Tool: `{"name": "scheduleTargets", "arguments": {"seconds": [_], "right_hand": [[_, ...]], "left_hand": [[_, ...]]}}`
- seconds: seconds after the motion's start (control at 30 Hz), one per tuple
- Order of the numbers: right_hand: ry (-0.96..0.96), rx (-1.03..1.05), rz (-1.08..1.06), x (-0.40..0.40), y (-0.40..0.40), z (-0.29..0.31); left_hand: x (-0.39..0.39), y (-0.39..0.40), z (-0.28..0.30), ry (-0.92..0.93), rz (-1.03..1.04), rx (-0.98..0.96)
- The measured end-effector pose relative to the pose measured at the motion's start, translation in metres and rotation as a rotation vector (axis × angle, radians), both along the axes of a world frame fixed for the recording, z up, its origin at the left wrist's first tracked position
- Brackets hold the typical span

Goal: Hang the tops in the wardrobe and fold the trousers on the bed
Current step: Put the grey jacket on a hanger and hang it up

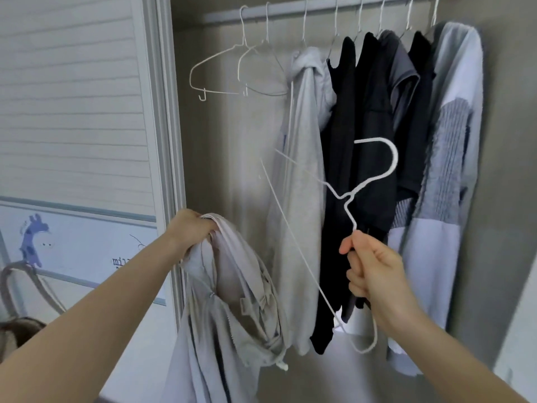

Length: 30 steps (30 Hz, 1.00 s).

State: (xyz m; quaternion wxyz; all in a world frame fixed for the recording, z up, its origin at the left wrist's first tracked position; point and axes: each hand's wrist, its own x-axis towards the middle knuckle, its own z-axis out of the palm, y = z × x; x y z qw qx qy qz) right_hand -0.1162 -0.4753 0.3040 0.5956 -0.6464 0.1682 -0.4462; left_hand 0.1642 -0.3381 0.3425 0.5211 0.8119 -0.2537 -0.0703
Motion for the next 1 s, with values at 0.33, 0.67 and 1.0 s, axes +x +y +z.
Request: {"name": "scheduleTargets", "arguments": {"seconds": [0.33, 0.67, 1.0], "right_hand": [[0.407, -0.082, 0.307, -0.046, -0.036, -0.009], [0.585, -0.229, 0.253, -0.003, -0.052, -0.017], [0.284, -0.460, 0.046, -0.008, -0.065, -0.024]], "left_hand": [[0.015, -0.021, 0.001, -0.029, 0.069, -0.082], [-0.036, -0.042, 0.002, -0.374, -0.460, 0.060], [-0.056, -0.042, -0.006, -0.434, -0.550, 0.038]]}}
